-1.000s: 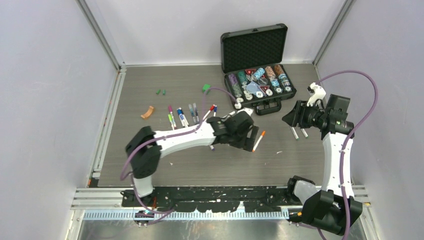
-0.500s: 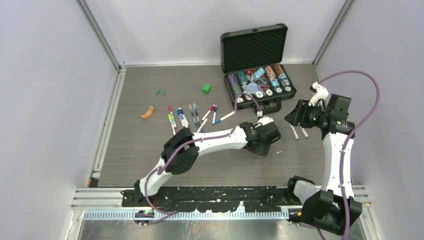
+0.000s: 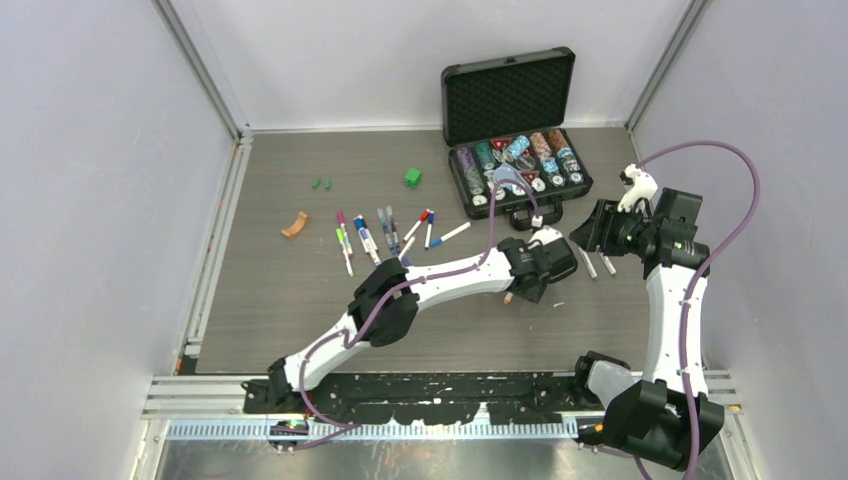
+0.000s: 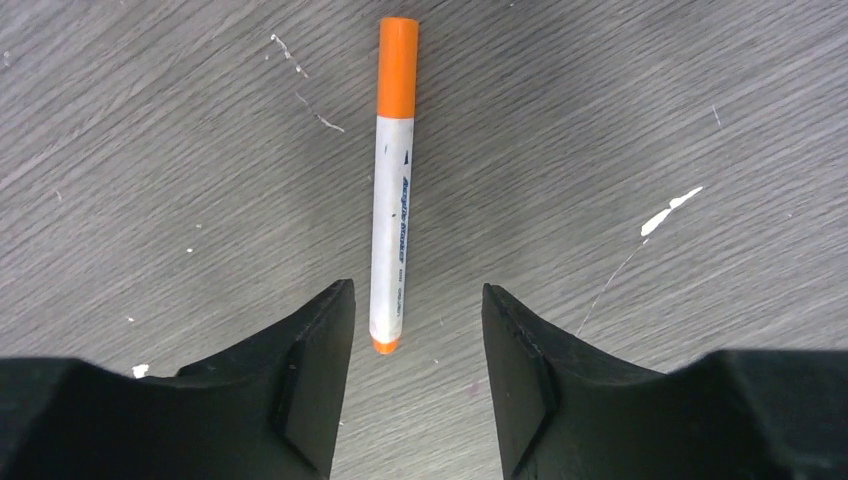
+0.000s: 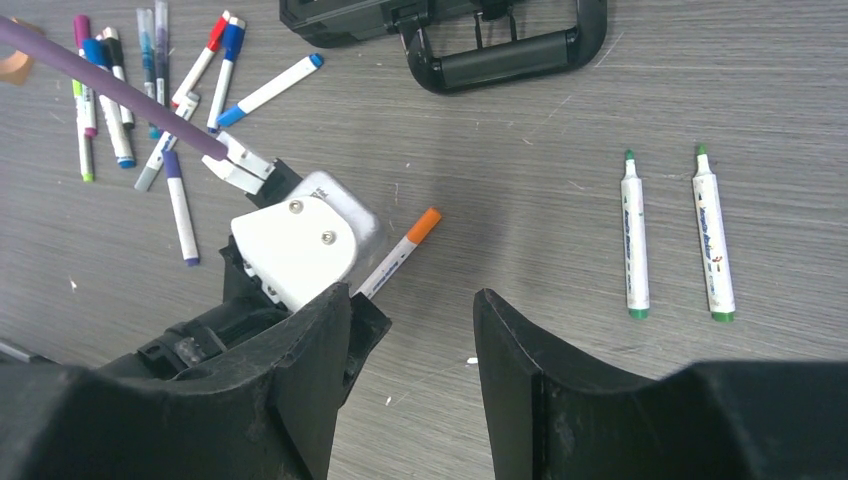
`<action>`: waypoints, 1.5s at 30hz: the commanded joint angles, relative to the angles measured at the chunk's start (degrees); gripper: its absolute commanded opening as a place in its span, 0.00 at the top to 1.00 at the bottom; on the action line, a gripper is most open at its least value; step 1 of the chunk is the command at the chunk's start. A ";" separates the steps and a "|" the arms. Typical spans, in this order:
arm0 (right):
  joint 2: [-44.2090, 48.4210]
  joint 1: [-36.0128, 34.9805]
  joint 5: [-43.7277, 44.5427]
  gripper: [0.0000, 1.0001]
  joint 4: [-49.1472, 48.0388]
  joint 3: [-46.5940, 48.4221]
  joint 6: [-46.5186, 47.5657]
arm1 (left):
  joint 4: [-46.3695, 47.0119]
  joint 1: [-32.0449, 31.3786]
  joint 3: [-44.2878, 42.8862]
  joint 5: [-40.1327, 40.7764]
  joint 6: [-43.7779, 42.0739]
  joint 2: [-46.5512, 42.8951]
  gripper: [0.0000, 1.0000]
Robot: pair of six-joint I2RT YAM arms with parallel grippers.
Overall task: Open the pen caps
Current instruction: Pick up the pen from the center of the board.
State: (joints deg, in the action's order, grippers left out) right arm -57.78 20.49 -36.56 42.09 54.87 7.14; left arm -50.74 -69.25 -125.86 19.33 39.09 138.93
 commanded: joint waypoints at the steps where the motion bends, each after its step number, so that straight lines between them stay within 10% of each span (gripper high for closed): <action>1: 0.66 0.34 -0.80 0.46 -1.13 2.34 -0.15 | -2.51 0.24 -4.10 1.96 -1.76 1.60 0.50; 30: 0.87 0.35 -2.27 0.46 -1.04 2.26 0.20 | -1.38 2.24 -4.58 -0.70 -1.03 5.40 0.69; 39: 1.00 0.34 -2.62 0.46 -1.04 2.09 0.38 | -0.82 2.90 -2.18 -1.16 -1.12 4.24 1.00; 45: -0.07 0.34 -4.53 0.46 -0.40 1.73 1.14 | 6.21 3.15 7.13 0.05 -1.55 -6.48 1.00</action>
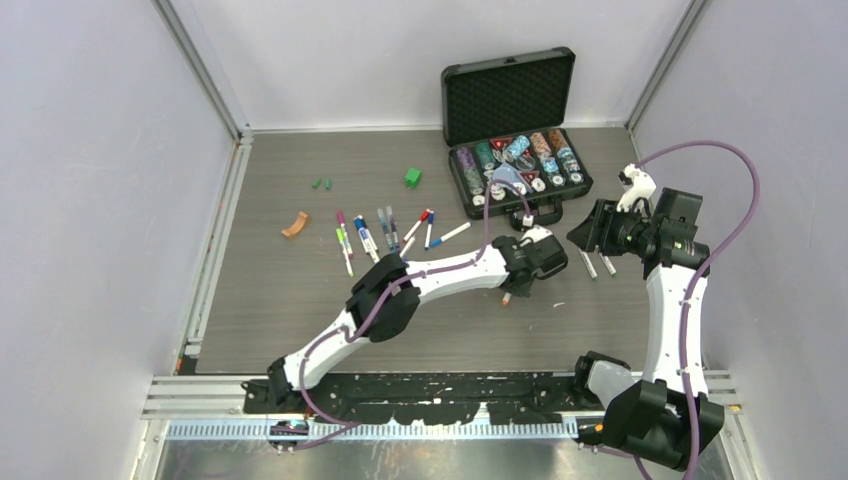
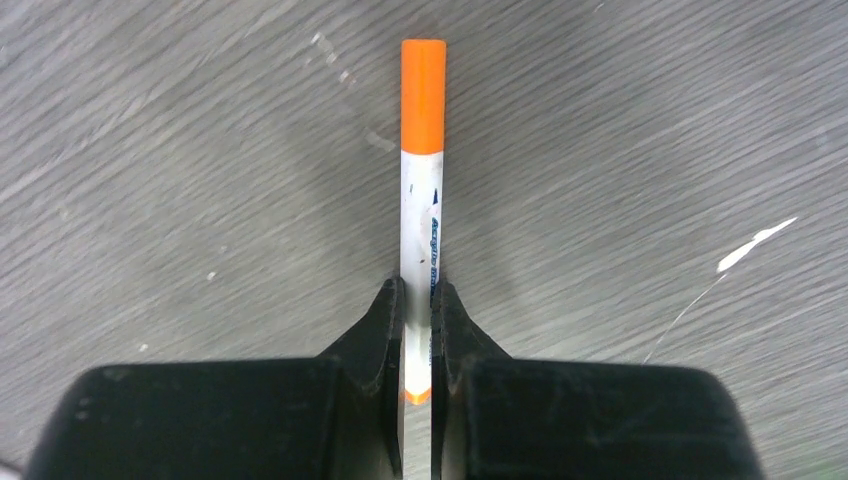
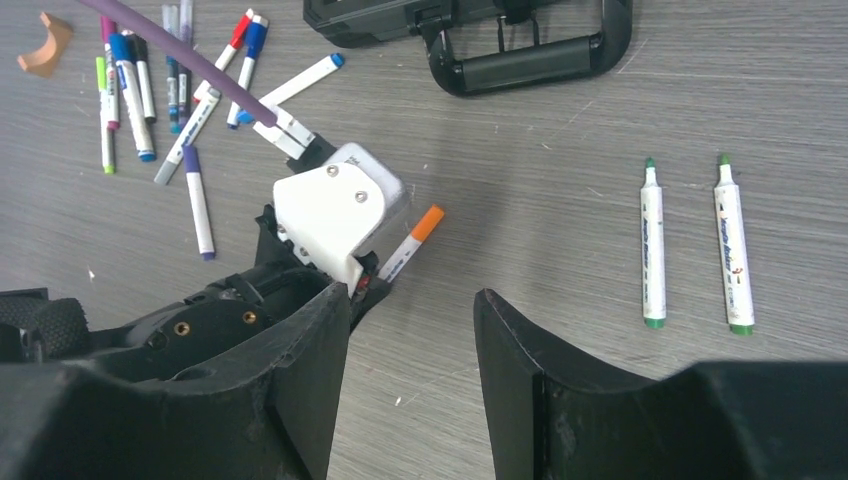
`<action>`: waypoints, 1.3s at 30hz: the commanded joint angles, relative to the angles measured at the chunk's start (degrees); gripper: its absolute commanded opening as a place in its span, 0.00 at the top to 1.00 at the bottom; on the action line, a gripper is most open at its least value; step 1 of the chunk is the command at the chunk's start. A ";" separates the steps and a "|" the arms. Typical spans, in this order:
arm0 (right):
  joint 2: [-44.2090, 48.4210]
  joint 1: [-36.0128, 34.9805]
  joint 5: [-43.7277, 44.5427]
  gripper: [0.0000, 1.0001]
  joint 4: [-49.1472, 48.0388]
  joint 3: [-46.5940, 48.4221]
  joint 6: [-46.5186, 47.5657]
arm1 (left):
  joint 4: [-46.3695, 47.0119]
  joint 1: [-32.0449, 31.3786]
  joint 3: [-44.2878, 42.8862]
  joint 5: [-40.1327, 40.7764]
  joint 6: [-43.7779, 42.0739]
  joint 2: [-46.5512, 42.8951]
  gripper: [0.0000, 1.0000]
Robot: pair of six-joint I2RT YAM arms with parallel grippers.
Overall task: Open the pen caps
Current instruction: Pick up the pen from the center of the board.
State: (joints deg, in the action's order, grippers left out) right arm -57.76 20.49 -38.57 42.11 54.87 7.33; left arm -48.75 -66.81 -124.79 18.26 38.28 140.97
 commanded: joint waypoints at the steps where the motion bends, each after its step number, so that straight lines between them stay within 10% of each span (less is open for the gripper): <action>1: -0.51 0.34 -3.14 0.46 -0.10 1.75 1.12 | 6.45 0.70 8.88 1.49 -0.75 -12.55 1.00; 17: -4.73 -0.81 -32.85 0.41 -5.71 -4.40 -3.74 | 58.63 4.32 62.18 -0.73 9.33 -54.08 1.00; 39: -6.13 -14.22 -35.95 0.40 -18.88 -7.84 -15.67 | 82.20 4.34 64.63 1.96 13.72 -50.34 1.00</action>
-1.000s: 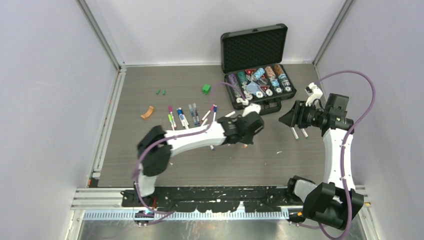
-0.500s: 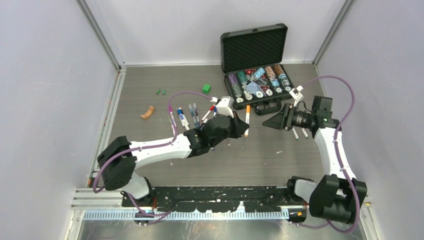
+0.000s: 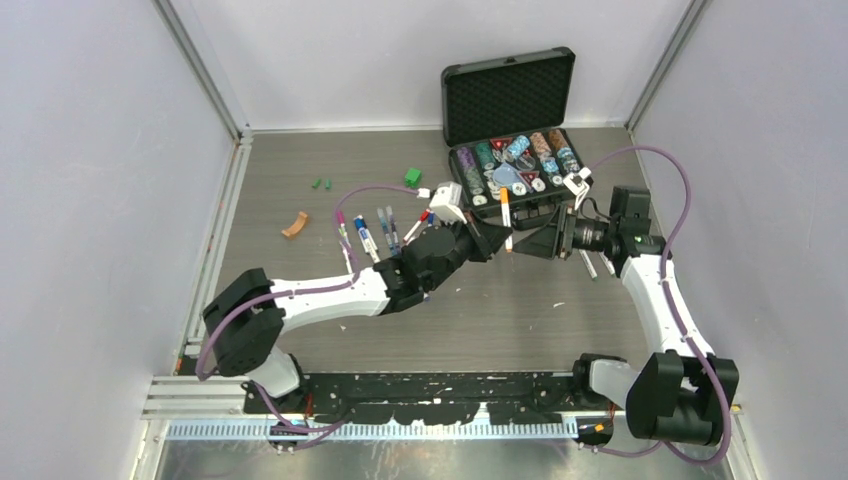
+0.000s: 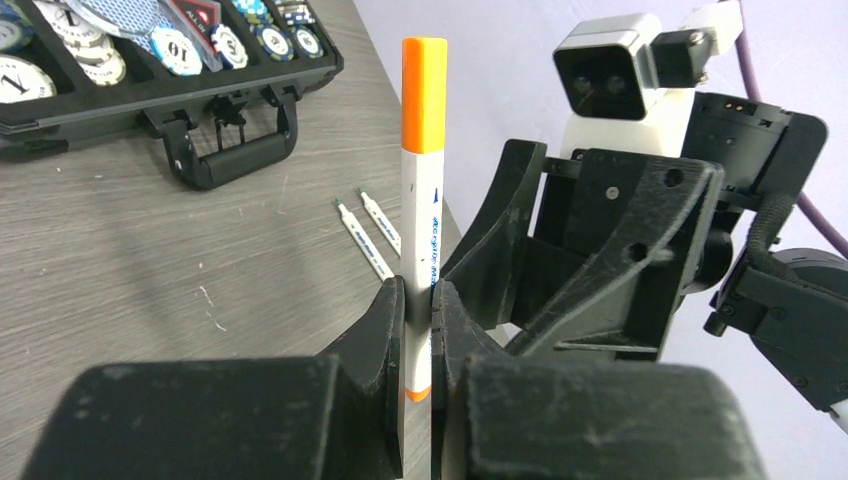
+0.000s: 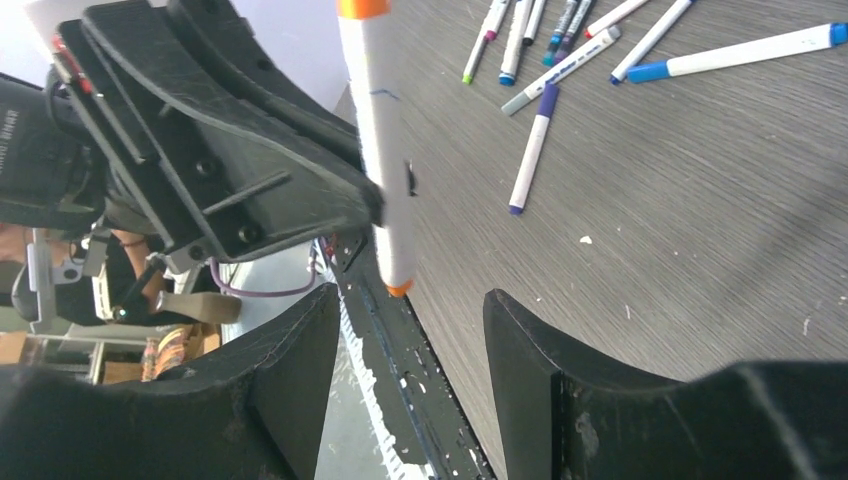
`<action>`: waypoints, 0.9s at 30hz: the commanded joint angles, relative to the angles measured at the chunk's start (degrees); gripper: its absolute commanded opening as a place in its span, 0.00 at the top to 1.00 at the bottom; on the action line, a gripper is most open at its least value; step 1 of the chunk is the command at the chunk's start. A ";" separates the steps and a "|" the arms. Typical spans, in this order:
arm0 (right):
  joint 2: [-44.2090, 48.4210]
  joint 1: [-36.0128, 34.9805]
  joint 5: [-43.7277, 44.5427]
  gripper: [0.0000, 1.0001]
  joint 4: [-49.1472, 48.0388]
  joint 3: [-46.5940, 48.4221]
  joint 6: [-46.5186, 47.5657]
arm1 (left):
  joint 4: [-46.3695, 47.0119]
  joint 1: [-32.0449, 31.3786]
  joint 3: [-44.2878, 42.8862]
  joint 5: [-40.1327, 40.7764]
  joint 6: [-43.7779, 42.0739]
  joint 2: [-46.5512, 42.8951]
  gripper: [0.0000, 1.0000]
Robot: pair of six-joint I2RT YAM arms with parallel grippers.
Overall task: Open the pen caps
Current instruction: Pick up the pen from the center of the board.
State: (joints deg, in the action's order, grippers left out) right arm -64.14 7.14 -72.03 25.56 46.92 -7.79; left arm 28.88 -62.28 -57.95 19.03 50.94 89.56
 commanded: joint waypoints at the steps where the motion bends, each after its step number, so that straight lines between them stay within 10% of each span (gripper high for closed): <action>1: 0.20 -1.04 -2.76 0.40 -2.38 0.17 -0.53 | 4.67 -0.21 -2.26 1.11 1.23 1.28 1.00; 27: -1.34 -2.41 0.51 0.61 -2.75 0.89 -1.15 | 7.83 -0.83 -3.18 -2.41 6.17 4.80 1.00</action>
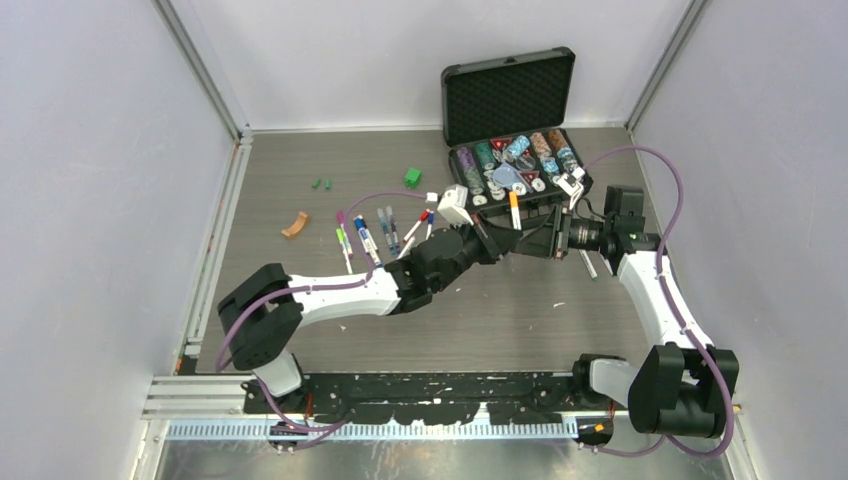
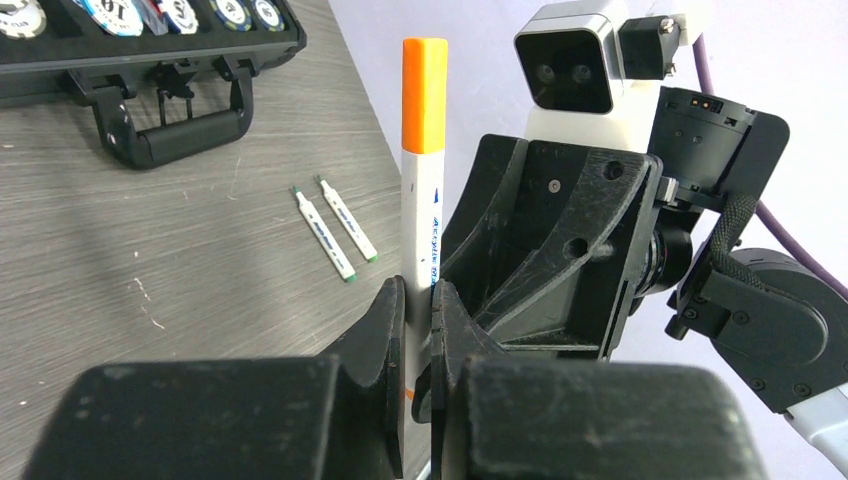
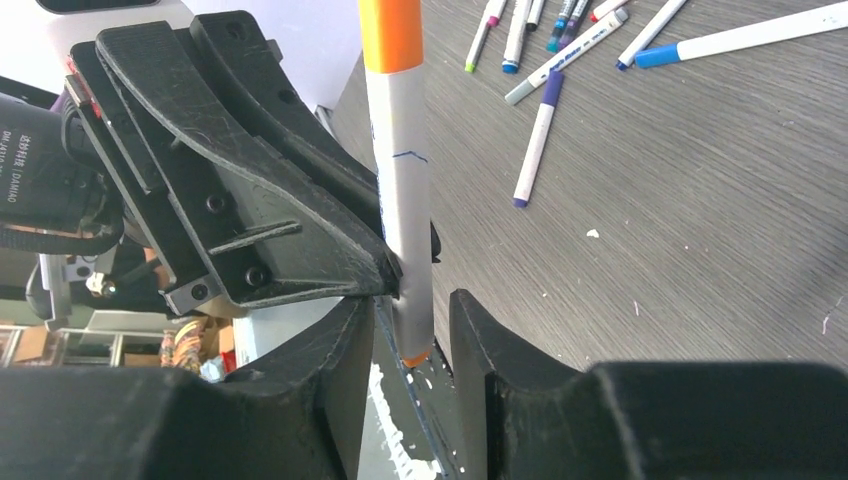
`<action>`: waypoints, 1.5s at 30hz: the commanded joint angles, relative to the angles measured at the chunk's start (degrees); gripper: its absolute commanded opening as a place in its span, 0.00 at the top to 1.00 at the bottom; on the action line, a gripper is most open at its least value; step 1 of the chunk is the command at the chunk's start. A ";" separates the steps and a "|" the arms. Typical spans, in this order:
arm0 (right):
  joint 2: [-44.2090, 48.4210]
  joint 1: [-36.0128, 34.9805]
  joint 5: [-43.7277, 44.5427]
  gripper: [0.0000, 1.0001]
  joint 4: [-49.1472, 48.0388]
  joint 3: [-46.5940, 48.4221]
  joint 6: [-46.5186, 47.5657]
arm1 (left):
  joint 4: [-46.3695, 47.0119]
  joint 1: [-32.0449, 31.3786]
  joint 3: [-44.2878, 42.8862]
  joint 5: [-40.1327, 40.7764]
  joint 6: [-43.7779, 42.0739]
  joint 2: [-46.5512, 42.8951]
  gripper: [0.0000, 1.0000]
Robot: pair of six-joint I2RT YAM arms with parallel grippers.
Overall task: Open the pen caps
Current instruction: Pick up the pen from the center of the board, then open the pen cap from the pen.
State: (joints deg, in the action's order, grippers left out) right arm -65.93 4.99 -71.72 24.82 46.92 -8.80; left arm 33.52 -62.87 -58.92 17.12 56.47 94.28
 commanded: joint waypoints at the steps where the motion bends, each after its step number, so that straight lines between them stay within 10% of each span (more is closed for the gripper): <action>1: 0.41 -0.25 0.14 0.63 -2.05 0.90 -0.23 | 3.25 -0.30 -2.14 -0.51 0.74 0.09 1.00; 9: -0.21 -0.25 -0.92 1.00 -3.02 1.07 -1.47 | 4.37 -0.32 -1.94 -1.22 1.62 0.68 0.97; 22: 0.25 -0.29 -0.14 1.00 16.08 6.61 19.36 | 6.39 6.00 3.79 -12.44 -4.56 -7.84 0.11; 31: 0.80 -0.34 0.19 1.00 22.04 7.74 26.43 | 7.32 12.92 4.39 -31.52 -3.99 -9.33 0.10; 45: 0.30 -0.93 0.23 1.00 23.34 8.10 27.79 | 11.22 13.13 -2.16 -34.48 1.54 -0.81 0.29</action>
State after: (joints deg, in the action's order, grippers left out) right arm -66.04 4.49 -71.02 47.97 52.51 17.50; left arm 39.35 -49.78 -57.76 -15.66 55.48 91.31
